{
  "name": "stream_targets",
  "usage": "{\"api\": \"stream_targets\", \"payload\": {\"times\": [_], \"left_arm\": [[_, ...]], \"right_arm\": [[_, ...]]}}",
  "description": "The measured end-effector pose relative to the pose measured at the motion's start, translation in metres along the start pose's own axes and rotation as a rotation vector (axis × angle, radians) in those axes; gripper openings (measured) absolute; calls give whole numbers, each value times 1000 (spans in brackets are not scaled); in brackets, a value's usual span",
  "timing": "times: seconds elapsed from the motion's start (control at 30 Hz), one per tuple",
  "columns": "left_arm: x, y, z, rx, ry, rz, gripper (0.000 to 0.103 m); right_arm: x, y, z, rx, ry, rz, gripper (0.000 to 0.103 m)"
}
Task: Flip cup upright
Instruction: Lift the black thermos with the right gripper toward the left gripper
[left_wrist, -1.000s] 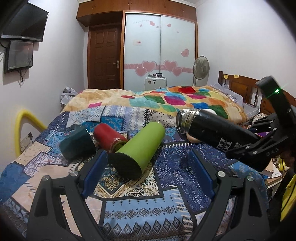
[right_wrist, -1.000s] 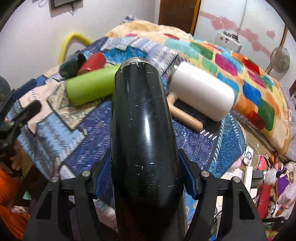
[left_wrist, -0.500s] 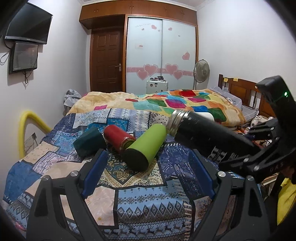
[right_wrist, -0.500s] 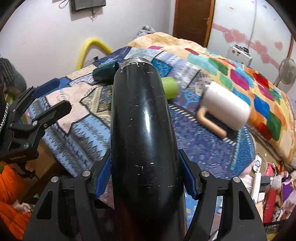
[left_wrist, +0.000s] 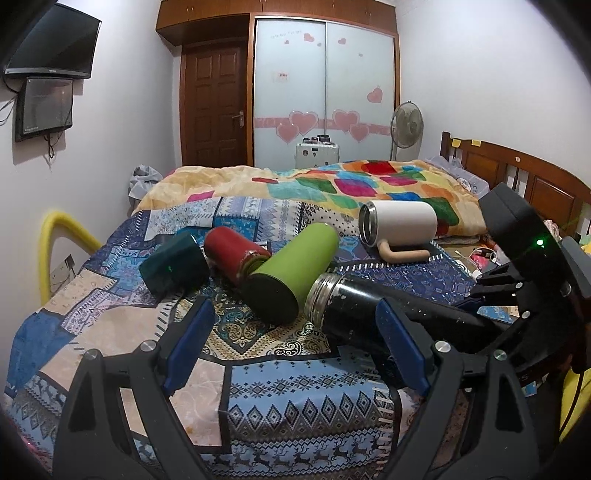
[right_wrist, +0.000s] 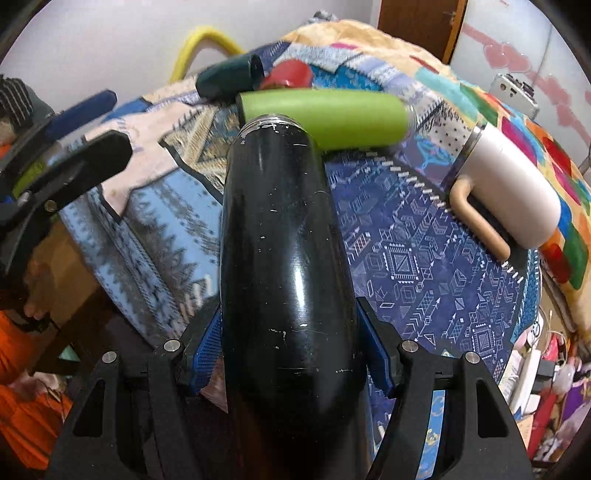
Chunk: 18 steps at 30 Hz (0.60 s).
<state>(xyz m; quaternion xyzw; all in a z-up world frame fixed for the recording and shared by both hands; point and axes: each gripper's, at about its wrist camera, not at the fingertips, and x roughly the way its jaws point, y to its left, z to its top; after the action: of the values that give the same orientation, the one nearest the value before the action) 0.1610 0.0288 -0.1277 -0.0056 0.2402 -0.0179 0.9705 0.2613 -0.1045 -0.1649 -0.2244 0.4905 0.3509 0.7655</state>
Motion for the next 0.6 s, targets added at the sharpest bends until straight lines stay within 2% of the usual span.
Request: {"api": "stream_targets", "payload": {"times": [0.17,0.33,0.43,0.57,0.6], "left_arm": [[17,-2,-3,-10,32,-18,90],[28,-6,-4,-9,55,-27,90],[35,-7,-5,9,71,-13,90],[46,-5,-12,7,112,5,90],[48,-4,-13,3,120,7,90]], "right_arm": [[2,-3,5,-4,41,19,65],[-4,1,3,-12,31,25,65],[-24,-2,-2,-4,-16,35,65],[-61,-15,-10,22,-127,-13,65],[-71,-24,-12,47,-163,-47,65]]}}
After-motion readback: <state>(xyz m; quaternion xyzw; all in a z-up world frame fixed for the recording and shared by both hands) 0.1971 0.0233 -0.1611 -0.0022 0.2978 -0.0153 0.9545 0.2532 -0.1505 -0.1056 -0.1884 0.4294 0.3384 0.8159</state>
